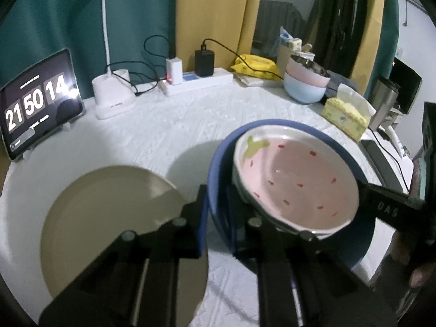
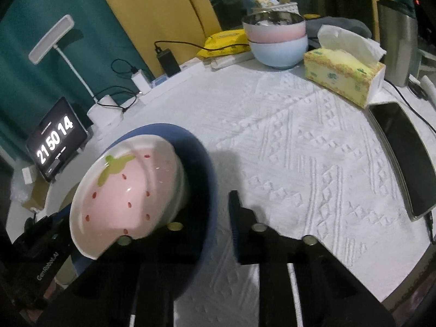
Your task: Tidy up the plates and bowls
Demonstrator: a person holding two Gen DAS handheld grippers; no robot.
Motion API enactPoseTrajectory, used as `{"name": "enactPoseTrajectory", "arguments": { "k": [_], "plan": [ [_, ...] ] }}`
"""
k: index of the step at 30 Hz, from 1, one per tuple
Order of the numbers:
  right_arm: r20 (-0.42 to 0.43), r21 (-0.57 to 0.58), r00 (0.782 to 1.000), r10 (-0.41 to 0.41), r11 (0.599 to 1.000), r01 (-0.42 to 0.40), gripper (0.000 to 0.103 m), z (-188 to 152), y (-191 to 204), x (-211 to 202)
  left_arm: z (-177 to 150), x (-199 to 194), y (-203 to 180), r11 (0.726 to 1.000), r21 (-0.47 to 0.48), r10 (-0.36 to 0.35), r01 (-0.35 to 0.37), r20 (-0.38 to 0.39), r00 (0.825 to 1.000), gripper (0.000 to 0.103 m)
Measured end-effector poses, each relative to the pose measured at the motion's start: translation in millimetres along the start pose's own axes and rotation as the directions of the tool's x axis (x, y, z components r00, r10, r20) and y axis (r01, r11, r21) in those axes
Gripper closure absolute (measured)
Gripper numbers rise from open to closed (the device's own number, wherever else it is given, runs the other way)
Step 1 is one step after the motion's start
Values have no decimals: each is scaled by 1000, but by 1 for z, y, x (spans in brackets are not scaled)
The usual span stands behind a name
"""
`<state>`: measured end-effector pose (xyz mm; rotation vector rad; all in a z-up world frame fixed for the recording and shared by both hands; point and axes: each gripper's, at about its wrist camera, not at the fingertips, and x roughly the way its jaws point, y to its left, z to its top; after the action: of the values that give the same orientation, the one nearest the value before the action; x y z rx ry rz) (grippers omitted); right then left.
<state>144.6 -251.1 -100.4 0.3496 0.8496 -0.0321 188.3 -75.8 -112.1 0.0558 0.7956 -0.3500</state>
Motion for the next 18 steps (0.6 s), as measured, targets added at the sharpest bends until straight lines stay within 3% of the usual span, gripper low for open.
{"name": "enactPoseTrajectory", "arguments": {
  "k": [18],
  "plan": [
    [36,-5,999,-40,999,40,94,1,0,-11,2,-7,-4,1000,7,-17,16,25,1000,93]
  ]
}}
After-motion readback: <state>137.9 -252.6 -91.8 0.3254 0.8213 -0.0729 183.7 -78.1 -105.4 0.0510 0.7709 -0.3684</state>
